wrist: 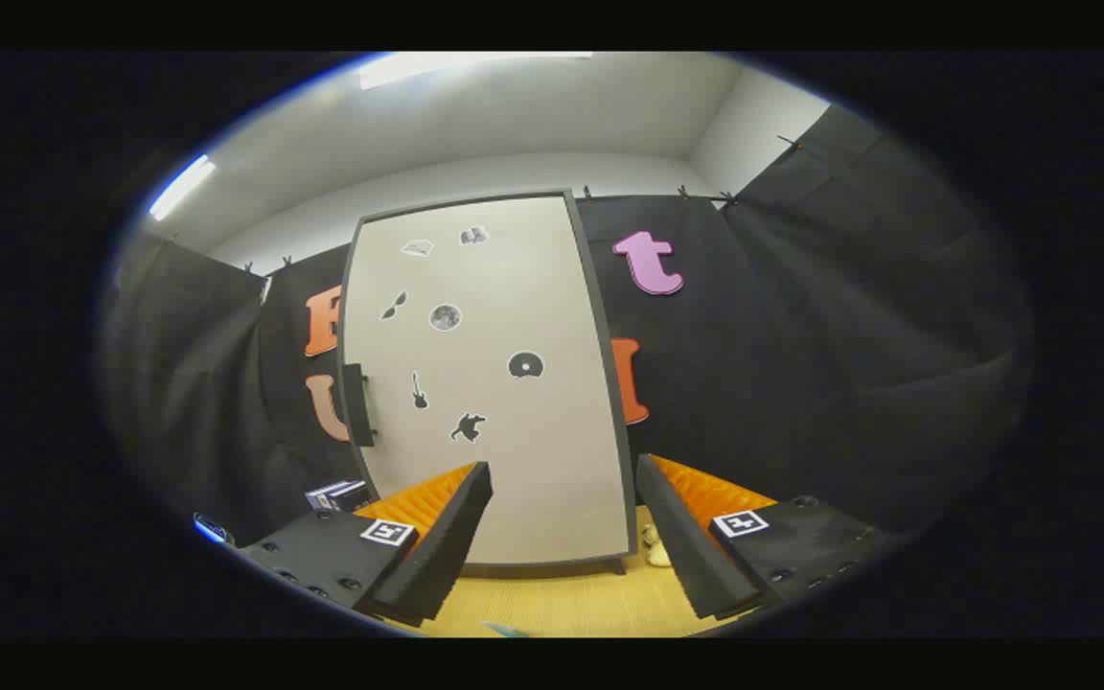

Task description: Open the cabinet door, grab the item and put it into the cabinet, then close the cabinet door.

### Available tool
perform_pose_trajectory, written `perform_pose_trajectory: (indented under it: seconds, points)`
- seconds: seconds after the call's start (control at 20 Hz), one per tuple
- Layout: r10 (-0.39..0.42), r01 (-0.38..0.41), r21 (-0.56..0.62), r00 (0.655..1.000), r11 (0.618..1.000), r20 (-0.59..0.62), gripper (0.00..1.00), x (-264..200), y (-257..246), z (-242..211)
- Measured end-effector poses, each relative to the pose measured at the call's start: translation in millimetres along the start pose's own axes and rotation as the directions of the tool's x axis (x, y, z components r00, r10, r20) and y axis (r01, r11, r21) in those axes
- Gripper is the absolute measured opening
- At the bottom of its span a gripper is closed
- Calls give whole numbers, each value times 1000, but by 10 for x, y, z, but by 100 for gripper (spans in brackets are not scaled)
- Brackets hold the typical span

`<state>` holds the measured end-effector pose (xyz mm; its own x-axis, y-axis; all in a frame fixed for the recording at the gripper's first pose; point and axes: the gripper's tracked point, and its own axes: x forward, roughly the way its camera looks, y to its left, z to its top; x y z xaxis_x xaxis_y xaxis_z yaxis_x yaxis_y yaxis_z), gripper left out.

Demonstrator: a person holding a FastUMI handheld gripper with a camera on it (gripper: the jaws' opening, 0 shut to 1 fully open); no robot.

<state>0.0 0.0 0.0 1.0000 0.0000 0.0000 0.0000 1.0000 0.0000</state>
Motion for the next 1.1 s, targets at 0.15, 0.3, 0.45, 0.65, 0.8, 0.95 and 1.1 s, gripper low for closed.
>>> perform_pose_trajectory:
  seconds: [0.15, 0.3, 0.45, 0.65, 0.8, 0.95, 1.1]
  points:
    - [0, 0, 15, 1000, 1000, -10, 97, 21, 4, -38]
    - [0, 0, 25, 1000, 1000, -18, 97, 26, 4, -66]
    - [2, -1, 29, 1000, 1000, -21, 97, 39, 17, -80]
    - [-5, 6, 35, 1000, 999, -19, 97, 22, 8, -68]
    - [-7, 8, 42, 1000, 999, -17, 97, 30, 21, -47]
    - [2, -1, 47, 1000, 999, -19, 97, 65, 88, -30]
    - [52, -51, 55, 998, 997, -19, 97, 218, 321, 34]
